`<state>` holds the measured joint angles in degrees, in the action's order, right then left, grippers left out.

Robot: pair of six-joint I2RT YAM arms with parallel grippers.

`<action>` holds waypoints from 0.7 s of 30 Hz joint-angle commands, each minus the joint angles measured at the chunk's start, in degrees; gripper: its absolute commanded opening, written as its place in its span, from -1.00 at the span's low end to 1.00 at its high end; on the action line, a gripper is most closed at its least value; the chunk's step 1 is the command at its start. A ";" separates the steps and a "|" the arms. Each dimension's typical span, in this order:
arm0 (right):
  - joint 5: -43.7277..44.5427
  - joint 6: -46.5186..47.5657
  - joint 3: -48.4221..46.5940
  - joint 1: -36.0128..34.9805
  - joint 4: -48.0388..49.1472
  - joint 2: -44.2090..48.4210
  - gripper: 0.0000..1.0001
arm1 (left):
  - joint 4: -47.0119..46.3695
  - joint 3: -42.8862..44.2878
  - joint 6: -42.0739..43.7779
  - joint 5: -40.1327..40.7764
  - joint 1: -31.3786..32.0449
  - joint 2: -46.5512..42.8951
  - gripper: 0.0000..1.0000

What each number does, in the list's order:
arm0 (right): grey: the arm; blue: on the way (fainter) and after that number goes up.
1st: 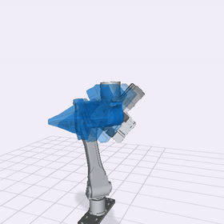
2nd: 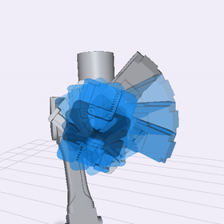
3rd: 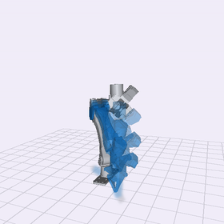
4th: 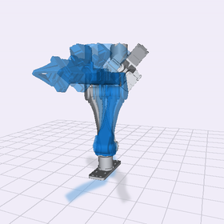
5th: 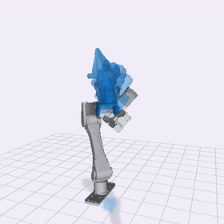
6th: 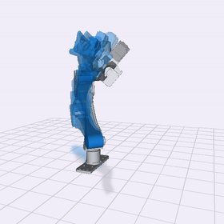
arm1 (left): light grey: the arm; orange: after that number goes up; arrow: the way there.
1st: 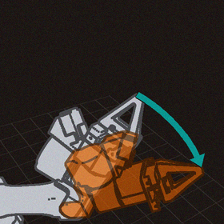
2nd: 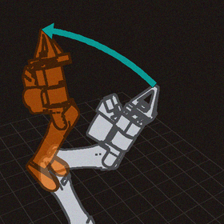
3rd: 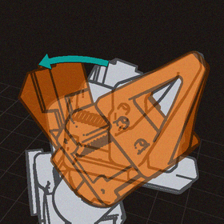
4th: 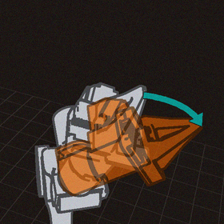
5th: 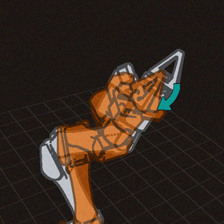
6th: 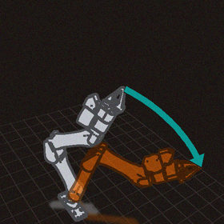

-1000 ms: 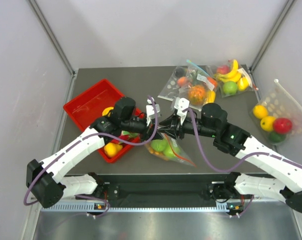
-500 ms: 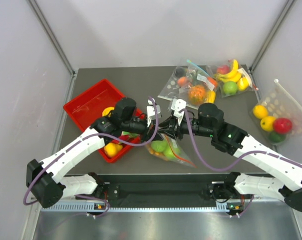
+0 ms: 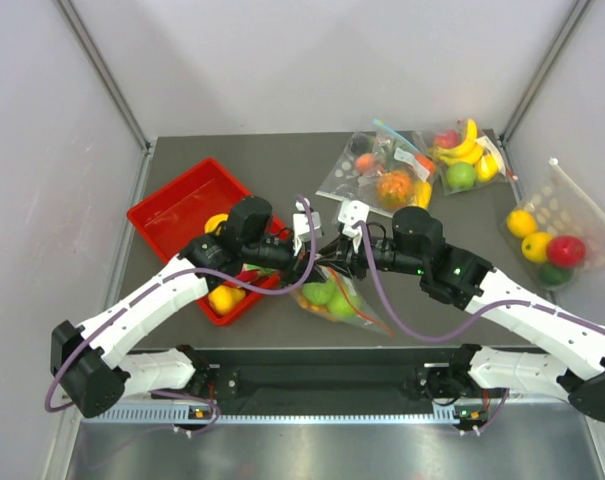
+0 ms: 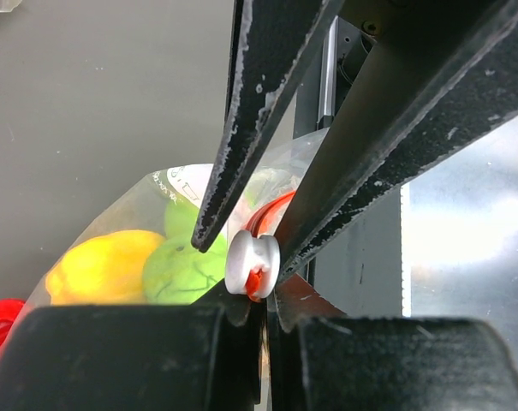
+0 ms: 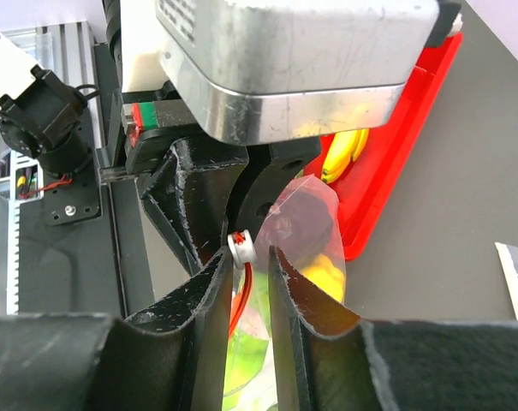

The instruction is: Open the zip-top bag and remove the fake food

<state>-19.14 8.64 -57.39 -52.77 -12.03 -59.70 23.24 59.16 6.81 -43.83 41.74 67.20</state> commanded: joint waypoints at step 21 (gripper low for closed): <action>-0.20 4.02 0.43 -3.04 2.19 1.43 -1.00 | -1.70 2.11 0.14 2.34 1.07 -1.10 -1.00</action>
<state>-19.25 12.93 -56.95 -54.33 -12.05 -59.75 25.28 59.37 7.35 -42.96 42.26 67.26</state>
